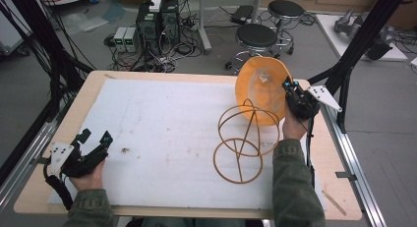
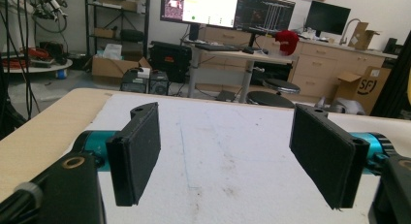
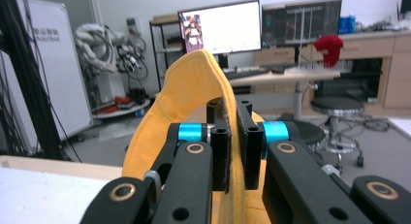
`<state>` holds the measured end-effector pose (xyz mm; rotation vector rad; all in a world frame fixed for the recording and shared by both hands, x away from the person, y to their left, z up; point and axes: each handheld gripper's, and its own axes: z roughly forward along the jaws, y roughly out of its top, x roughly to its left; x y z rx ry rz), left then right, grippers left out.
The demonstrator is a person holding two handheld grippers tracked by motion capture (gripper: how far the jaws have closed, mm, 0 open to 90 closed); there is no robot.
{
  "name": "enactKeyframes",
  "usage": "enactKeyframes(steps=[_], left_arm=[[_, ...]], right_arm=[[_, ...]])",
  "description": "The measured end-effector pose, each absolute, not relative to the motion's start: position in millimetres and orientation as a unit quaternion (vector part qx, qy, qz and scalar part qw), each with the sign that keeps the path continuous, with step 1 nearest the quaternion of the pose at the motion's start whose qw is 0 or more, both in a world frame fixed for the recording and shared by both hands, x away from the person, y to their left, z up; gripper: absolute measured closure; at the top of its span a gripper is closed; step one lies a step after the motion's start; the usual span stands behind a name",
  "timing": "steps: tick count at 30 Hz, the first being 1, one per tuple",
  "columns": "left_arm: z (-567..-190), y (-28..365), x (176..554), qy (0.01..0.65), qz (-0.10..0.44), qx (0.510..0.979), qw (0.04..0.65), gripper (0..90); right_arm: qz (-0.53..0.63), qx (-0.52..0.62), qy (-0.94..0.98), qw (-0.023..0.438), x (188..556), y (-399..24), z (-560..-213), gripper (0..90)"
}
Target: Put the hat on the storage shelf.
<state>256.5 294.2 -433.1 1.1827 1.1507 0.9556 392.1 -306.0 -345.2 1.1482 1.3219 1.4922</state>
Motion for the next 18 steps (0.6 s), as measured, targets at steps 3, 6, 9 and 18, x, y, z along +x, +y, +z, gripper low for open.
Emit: enactKeyframes(steps=[3,6,9,18], left_arm=[[-433.5,293.7,257.1,0.492,0.408,0.507,0.578,27.0],[-433.7,291.6,257.8,0.491,0.407,0.508,0.579,27.0],[-433.9,290.2,258.1,0.49,0.406,0.51,0.579,27.1],[-434.0,289.2,258.1,0.492,0.402,0.507,0.583,27.1]], right_arm=[[0.603,0.455,0.517,0.403,389.7,-307.8,-342.6,86.3],[0.608,0.449,0.514,0.406,387.8,-310.1,-340.8,86.3],[0.617,0.44,0.508,0.411,383.1,-310.0,-336.4,86.3],[0.631,0.404,0.504,0.43,366.2,-308.8,-318.4,86.3]])
